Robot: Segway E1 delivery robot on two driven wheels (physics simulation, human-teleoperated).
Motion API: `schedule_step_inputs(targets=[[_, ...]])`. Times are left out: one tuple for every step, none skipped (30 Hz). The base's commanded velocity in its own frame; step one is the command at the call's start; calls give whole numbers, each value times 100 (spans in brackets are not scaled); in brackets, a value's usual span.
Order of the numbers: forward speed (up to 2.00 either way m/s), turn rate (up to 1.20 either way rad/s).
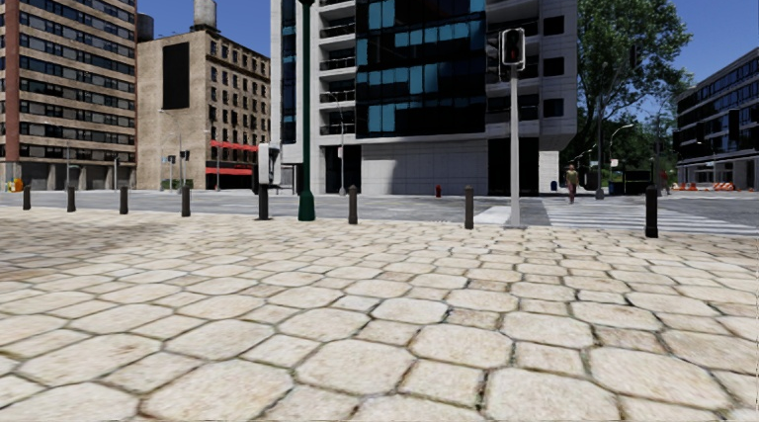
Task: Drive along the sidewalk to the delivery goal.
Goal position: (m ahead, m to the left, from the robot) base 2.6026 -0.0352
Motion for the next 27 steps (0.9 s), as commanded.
schedule_step_inputs(targets=[[200,-38],[200,-39],[200,-35],[200,-12],[200,0],[200,0],[200,0],[200,0],[200,0],[200,0],[200,0],[200,0],[197,0],[197,0],[191,0],[183,0],[180,-11],[176,-28],[173,-34],[173,-35],[173,-35],[172,-28],[172,-2],[166,0],[158,0],[149,0],[149,0]])
